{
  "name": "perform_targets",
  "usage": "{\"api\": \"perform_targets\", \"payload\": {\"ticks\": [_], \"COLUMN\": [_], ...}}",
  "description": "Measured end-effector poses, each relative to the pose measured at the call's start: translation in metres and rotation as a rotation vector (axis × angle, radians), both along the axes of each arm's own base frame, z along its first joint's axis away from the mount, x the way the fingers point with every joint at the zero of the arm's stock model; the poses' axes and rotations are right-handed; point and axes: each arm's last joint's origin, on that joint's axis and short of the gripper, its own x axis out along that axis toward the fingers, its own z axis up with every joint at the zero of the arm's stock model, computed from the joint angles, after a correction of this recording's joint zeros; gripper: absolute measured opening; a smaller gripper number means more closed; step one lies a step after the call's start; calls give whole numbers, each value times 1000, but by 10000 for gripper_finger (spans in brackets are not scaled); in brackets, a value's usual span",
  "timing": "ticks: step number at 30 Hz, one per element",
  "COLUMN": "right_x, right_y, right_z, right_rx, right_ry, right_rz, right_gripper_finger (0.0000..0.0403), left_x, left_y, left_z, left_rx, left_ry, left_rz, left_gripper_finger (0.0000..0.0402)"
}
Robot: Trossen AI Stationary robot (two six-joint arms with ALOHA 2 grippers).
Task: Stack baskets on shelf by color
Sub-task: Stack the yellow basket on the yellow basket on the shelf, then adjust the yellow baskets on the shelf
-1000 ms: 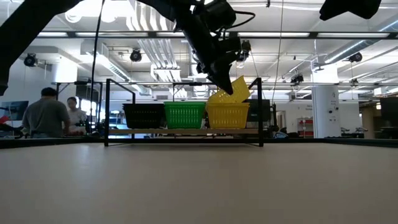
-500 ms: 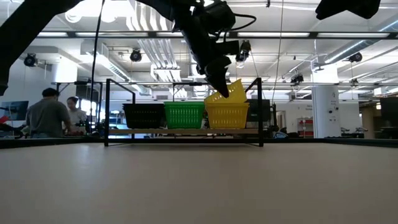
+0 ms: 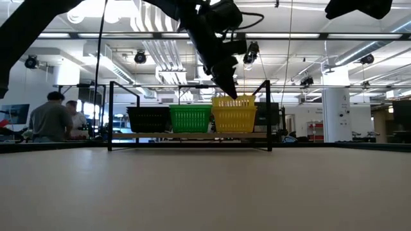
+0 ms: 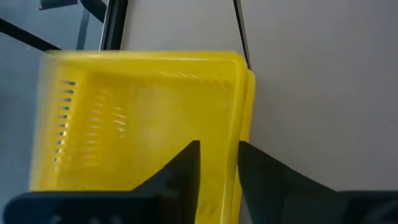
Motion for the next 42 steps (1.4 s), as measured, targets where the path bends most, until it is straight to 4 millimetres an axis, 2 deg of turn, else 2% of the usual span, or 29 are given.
{"api": "perform_targets", "payload": {"ticks": [5,8,11,13,18,24,35,42], "right_x": [0,0,0,0,0,0,1,1], "right_y": [0,0,0,0,-1,-1,-1,-1], "right_z": [0,0,0,0,1,1,1,1], "right_rx": [1,2,2,1,-26,-35,-33,-30], "right_ry": [-2,-2,-3,-3,-13,-20,-23,-26], "right_rz": [0,0,0,1,-7,-15,-17,-17], "right_gripper_finger": [57,57,57,57,57,57,57,57], "left_x": [-6,-9,-10,-8,-1,3,7,6], "left_y": [-2,-9,-19,-22,-17,-13,-2,6], "left_z": [23,34,31,22,-5,-21,-21,-19], "left_rx": [-17,-116,-293,-339,-230,-134,-11,9], "left_ry": [-76,-129,-144,-124,-98,-140,-207,-220], "left_rz": [40,24,-125,-158,-64,-1,98,125], "left_gripper_finger": [120,126,127,127,127,128,128,128]}}
